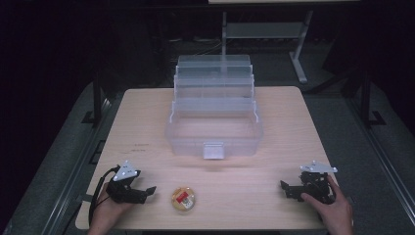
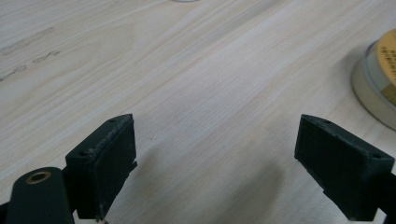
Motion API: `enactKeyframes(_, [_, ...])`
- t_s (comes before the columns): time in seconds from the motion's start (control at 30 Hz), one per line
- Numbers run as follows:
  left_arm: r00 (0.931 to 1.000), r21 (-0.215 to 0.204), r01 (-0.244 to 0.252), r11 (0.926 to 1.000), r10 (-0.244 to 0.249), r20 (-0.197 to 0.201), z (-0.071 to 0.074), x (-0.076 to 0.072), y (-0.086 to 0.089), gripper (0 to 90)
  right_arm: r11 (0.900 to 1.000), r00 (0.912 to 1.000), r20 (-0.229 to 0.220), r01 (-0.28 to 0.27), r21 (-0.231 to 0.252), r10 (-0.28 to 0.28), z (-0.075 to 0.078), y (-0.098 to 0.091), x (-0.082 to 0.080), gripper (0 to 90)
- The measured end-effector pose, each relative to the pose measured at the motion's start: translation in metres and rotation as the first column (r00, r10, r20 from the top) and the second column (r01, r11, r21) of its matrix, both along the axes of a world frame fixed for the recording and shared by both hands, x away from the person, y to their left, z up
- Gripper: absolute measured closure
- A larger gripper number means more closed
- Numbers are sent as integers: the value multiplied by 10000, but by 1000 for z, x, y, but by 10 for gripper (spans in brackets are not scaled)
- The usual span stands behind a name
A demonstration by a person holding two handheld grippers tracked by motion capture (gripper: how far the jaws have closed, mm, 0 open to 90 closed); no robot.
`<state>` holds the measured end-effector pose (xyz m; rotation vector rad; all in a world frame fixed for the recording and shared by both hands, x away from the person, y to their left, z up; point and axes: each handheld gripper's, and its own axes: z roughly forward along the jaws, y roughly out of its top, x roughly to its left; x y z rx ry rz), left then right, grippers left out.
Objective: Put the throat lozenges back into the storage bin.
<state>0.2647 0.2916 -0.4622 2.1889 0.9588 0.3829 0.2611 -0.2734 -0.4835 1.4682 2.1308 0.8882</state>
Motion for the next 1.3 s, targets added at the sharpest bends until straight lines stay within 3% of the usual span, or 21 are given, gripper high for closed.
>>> enactKeyframes(0.27, [9982,176,483,9987,-477,-367,10,1,-13,123,10000,10000,-8,18,7,-18,0,0,0,0])
enactKeyframes(0.83, [9942,291,990,9947,-976,-456,31,-3,-28,128,10000,10000,3,-12,-5,12,0,0,0,0])
enactKeyframes(1.3, [9869,307,1529,9878,-1510,-573,46,3,-46,131,10000,10000,-4,7,3,-7,0,0,-1,0])
